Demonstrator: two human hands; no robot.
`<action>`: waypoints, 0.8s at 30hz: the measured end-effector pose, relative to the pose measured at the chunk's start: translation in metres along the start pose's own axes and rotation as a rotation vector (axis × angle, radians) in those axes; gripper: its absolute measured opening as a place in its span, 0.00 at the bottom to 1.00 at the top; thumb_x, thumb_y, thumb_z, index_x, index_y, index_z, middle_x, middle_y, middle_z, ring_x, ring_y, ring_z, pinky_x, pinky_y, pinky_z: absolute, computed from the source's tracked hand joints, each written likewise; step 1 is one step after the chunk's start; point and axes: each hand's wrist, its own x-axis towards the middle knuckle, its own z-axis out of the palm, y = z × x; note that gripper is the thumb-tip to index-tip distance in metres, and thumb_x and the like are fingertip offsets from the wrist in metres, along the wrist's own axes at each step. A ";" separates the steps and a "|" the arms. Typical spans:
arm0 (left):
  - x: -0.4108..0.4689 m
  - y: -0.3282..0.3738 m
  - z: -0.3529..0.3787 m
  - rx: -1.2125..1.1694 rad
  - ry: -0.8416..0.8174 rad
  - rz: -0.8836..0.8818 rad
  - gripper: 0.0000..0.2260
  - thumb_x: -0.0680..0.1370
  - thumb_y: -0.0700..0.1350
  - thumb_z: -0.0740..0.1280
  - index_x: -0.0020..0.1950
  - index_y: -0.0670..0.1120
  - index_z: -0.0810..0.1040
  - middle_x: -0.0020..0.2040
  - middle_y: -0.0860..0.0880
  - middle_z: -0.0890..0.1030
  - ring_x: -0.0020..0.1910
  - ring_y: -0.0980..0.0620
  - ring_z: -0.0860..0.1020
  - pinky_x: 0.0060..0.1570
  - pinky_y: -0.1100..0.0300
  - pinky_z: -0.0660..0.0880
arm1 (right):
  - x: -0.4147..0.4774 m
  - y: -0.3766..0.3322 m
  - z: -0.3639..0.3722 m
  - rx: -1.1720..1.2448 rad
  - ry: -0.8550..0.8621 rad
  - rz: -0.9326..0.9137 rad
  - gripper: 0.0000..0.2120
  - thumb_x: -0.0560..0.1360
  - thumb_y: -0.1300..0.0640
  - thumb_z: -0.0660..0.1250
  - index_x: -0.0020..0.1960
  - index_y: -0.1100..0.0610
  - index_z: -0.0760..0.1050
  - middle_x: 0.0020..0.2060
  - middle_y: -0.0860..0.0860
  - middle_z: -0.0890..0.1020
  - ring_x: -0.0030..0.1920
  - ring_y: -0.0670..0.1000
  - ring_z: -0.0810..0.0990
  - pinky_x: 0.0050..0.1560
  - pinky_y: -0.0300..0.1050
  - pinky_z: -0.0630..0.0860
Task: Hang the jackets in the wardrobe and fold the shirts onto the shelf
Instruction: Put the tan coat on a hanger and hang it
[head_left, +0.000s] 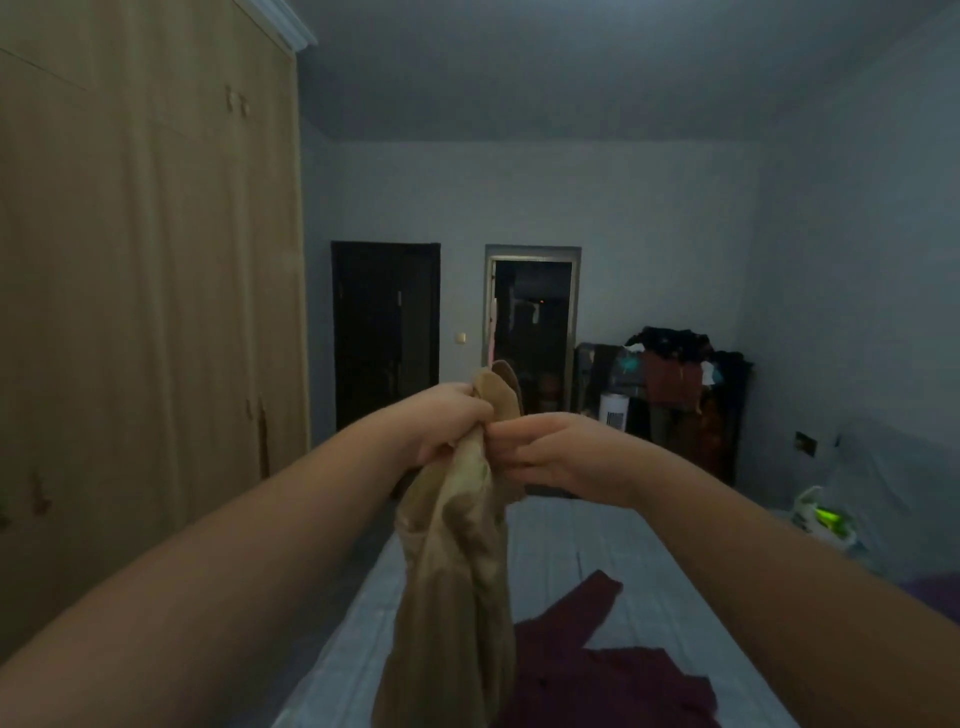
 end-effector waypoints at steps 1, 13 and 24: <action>0.003 0.000 0.000 0.055 0.017 -0.008 0.07 0.77 0.45 0.67 0.54 0.50 0.82 0.48 0.47 0.85 0.45 0.50 0.85 0.48 0.49 0.82 | 0.000 0.003 -0.010 -0.046 0.055 -0.002 0.15 0.79 0.64 0.63 0.57 0.50 0.83 0.55 0.51 0.85 0.58 0.49 0.83 0.57 0.45 0.80; 0.018 0.040 -0.016 0.615 0.009 0.292 0.05 0.81 0.53 0.63 0.53 0.60 0.79 0.48 0.63 0.81 0.47 0.66 0.79 0.49 0.61 0.74 | 0.015 0.058 -0.134 -0.631 0.379 -0.122 0.17 0.82 0.47 0.59 0.71 0.42 0.68 0.63 0.42 0.77 0.64 0.45 0.75 0.64 0.49 0.73; 0.079 0.047 0.019 0.790 0.359 0.344 0.08 0.83 0.55 0.58 0.48 0.63 0.75 0.47 0.61 0.78 0.48 0.63 0.76 0.50 0.57 0.75 | 0.013 0.070 -0.215 -0.852 0.666 -0.465 0.07 0.82 0.44 0.57 0.54 0.39 0.73 0.39 0.38 0.79 0.39 0.39 0.77 0.36 0.38 0.68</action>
